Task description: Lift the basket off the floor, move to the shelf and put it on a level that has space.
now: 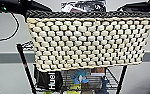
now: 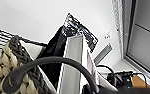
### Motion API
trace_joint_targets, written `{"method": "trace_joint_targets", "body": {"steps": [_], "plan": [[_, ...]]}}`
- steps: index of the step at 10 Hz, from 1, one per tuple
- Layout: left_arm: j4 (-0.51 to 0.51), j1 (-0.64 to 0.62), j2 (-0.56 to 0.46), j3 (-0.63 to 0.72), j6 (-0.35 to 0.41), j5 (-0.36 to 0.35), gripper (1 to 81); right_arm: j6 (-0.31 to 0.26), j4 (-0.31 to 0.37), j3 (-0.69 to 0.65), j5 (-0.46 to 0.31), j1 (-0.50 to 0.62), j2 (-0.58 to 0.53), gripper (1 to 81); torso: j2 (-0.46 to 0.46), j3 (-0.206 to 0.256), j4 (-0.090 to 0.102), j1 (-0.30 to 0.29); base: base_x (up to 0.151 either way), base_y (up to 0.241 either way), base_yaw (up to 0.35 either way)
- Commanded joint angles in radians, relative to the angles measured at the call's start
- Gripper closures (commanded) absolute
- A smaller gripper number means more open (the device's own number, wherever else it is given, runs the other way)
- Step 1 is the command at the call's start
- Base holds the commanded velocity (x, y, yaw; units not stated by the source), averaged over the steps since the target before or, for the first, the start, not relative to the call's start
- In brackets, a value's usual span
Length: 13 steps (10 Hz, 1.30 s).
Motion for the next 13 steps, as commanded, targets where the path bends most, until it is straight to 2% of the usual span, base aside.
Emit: {"method": "trace_joint_targets", "body": {"steps": [1,7,13], "plan": [[0.01,-0.133,0.067,-0.079,0.008,-0.057,81.1,0.008,0.012,-0.079,-0.007,0.157,0.054,81.1,0.0,0.0,0.0,0.0,0.0,0.0,0.0],[0.016,-0.133,0.125,-0.211,0.024,0.023,81.1,0.008,-0.008,-0.226,-0.056,0.144,0.133,81.1,0.0,0.0,0.0,0.0,0.0,0.0,0.0],[0.017,-0.088,0.222,-0.369,0.096,0.058,81.1,0.007,-0.056,-0.463,-0.191,0.135,0.248,81.1,0.0,0.0,0.0,0.0,0.0,0.0,0.0]]}}
